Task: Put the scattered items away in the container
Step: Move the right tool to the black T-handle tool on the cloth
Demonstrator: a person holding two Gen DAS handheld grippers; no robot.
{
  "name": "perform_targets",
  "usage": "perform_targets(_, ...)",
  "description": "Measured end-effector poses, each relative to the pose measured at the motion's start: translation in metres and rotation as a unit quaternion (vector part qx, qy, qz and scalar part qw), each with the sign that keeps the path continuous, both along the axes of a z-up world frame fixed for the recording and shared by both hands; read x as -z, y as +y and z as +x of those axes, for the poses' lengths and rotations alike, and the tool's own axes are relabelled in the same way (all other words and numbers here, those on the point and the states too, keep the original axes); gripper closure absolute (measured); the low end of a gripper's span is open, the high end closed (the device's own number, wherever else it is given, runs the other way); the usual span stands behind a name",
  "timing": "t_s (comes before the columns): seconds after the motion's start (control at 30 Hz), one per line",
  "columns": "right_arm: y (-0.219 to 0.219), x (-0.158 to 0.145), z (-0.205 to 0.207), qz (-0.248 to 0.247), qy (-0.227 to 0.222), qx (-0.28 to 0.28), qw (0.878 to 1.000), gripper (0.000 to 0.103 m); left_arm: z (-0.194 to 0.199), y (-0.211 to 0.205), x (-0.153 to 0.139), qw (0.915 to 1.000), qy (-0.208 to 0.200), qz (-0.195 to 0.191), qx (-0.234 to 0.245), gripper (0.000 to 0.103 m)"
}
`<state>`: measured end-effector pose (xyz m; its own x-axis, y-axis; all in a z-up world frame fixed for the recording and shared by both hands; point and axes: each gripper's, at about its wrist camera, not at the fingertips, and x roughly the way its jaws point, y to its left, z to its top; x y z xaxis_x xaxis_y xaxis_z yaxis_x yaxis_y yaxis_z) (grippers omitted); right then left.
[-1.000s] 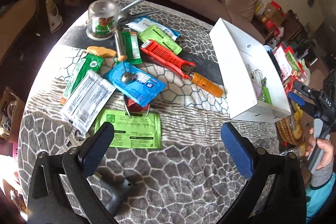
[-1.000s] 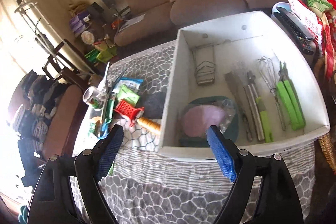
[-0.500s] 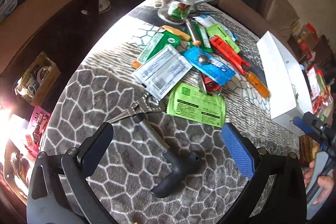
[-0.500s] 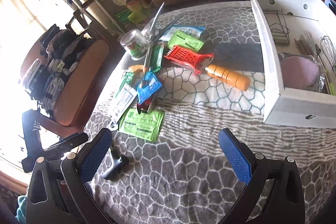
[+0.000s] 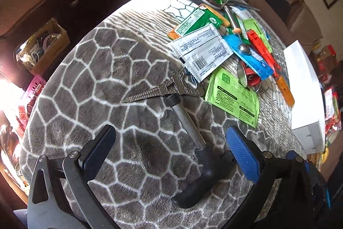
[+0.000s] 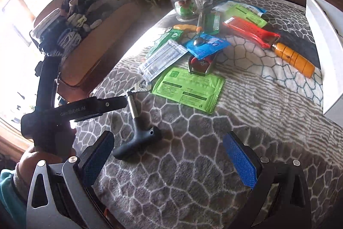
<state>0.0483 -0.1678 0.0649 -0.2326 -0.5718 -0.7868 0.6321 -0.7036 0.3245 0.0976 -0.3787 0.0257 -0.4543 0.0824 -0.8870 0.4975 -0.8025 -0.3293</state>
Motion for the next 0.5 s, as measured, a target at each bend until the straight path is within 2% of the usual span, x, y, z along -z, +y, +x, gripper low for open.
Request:
perform_targets(0.07,-0.011,0.008,0.008,0.008,0.006,-0.016,1.000,0.000,0.002,-0.003,0.001,1.0000,0.004,-0.003,-0.006,0.000)
perform_targets(0.23,-0.030,0.021,0.025,0.020,0.044,-0.049,0.998,0.000,0.015,-0.030,0.010,0.9983,0.008,0.021,-0.053,0.000)
perform_targets(0.33,-0.039,0.030,0.030,0.026,0.057,-0.065,0.996,0.000,0.022,-0.043,0.012,0.9960,0.027,0.049,-0.070,0.000)
perform_targets(0.43,-0.050,0.040,0.035,0.032,0.061,-0.080,0.994,0.000,0.023,-0.045,0.013,0.9958,0.032,0.051,-0.069,0.000)
perform_targets(0.5,-0.056,0.048,0.037,0.025,0.048,-0.093,0.994,0.000,0.022,-0.044,0.013,0.9959,0.034,0.049,-0.068,0.000)
